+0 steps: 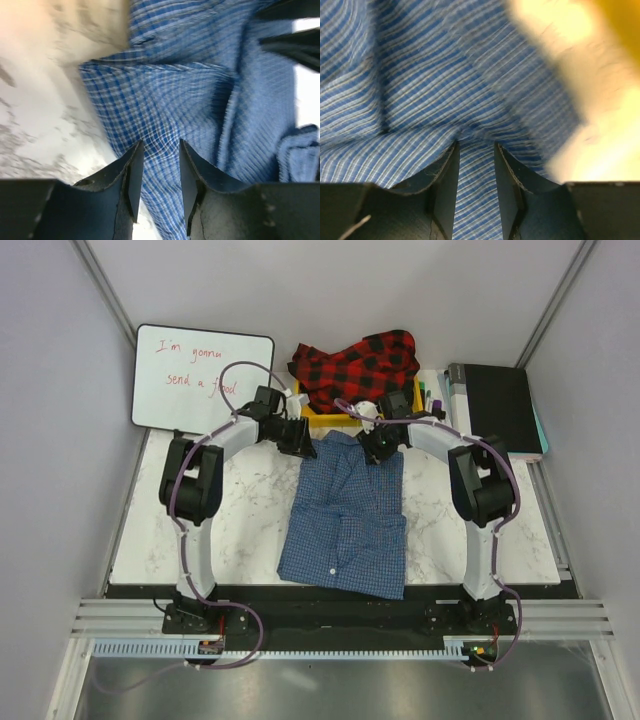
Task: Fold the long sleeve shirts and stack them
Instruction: Fold the shirt
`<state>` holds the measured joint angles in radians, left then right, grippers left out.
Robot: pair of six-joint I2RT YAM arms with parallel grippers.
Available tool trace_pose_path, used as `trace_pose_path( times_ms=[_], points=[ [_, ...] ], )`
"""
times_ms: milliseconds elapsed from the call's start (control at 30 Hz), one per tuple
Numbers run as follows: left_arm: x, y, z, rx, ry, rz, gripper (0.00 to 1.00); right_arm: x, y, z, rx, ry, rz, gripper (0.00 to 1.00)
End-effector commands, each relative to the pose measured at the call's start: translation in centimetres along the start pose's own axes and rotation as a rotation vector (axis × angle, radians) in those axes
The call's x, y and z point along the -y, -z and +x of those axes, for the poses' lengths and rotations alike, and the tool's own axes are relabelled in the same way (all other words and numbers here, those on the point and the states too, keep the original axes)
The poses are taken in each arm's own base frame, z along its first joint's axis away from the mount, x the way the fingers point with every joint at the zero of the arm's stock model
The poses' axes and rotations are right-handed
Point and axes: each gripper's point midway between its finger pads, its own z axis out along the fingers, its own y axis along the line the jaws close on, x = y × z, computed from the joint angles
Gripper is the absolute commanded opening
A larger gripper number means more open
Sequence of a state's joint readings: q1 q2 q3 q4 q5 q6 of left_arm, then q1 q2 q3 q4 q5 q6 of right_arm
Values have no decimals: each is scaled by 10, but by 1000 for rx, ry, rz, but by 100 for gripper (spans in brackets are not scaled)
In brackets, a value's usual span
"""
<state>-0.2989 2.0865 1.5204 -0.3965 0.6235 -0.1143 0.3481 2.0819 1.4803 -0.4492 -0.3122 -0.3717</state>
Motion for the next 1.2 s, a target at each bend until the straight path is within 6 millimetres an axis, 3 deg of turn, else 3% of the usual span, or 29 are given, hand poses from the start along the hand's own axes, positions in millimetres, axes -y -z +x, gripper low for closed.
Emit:
trace_pose_path(
  times_ms=[0, 200, 300, 367, 500, 667, 800, 933, 1033, 1133, 1167],
  points=[
    [-28, -8, -11, -10, 7, -140, 41, 45, -5, -15, -9, 31, 150, 42],
    [-60, 10, -14, -18, -65, -337, 36, 48, -5, -27, 14, 58, 144, 41],
    [-63, 20, -21, -8, -137, -372, 36, 49, -3, -29, 18, 79, 143, 42],
    [-53, 22, -28, 11, -176, -344, 37, 48, 0, -34, 33, 97, 141, 42],
    [-8, 22, -44, 58, -282, -215, 38, 42, 14, -48, 88, 108, 128, 42],
    [5, 2, -54, 71, -317, -214, 35, 48, 13, -51, 96, 126, 157, 40],
    [-4, -13, -65, 84, -282, -247, 33, 58, 3, -47, 74, 138, 187, 38],
    [-33, -27, -57, 40, -234, -311, 30, 64, -15, -45, 67, 156, 201, 36],
    [-48, -25, -55, 30, -187, -319, 29, 67, -20, -49, 82, 176, 214, 35],
    [-46, -19, -59, 47, -128, -264, 29, 63, -8, -64, 128, 181, 203, 35],
    [-32, -10, -67, 69, -129, -209, 30, 60, -2, -71, 148, 181, 199, 36]
  ],
)
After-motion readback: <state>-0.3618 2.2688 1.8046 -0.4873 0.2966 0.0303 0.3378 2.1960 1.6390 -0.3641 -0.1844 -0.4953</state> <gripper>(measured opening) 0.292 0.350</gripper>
